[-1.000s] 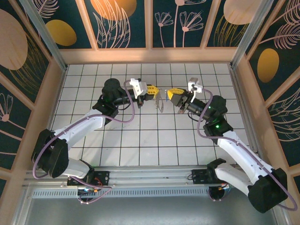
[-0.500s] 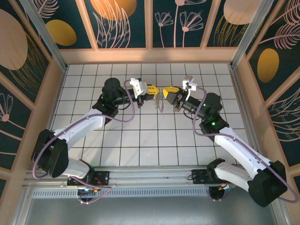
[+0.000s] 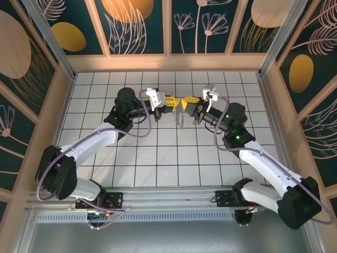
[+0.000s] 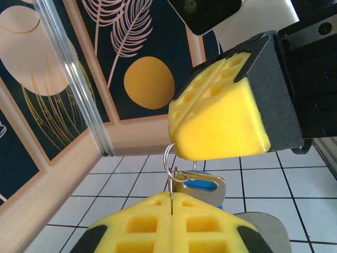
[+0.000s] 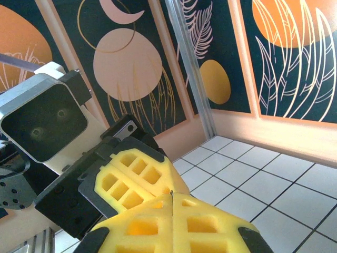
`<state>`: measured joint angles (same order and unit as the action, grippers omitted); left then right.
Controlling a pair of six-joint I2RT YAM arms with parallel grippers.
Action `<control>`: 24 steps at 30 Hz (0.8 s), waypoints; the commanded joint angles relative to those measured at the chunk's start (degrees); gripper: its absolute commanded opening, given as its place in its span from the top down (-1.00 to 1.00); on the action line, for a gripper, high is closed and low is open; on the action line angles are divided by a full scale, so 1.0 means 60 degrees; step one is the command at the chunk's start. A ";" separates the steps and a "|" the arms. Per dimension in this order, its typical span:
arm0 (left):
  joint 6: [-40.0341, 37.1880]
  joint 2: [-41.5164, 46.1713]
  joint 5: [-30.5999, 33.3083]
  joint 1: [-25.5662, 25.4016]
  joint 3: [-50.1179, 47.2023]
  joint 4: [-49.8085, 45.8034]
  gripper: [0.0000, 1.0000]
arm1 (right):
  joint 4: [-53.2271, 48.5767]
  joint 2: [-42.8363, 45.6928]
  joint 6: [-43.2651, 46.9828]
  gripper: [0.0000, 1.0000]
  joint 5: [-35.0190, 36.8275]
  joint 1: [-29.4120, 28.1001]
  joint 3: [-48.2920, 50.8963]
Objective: Put the keys on the keyring
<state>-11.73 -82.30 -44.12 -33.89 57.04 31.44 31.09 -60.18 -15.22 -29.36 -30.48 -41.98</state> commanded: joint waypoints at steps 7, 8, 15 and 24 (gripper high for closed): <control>0.0163 0.0062 -0.0220 -0.0093 0.0265 0.0471 1.00 | 0.0269 0.0121 0.0210 1.00 0.0455 0.0119 -0.0096; 0.0159 0.0065 -0.0220 -0.0090 0.0257 0.0473 1.00 | 0.0254 0.0125 0.0208 1.00 0.0455 0.0150 -0.0069; 0.0210 0.0115 -0.0206 -0.0093 0.0214 0.0661 1.00 | 0.0252 0.0177 0.0093 1.00 0.0500 0.0399 0.0211; 0.0407 0.0123 -0.0191 -0.0101 0.0142 0.1082 1.00 | 0.0308 0.0113 -0.0083 1.00 0.0265 0.0507 0.0434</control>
<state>-10.44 -82.30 -43.90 -33.93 57.01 32.49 31.14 -60.03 -15.35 -27.94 -28.05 -40.34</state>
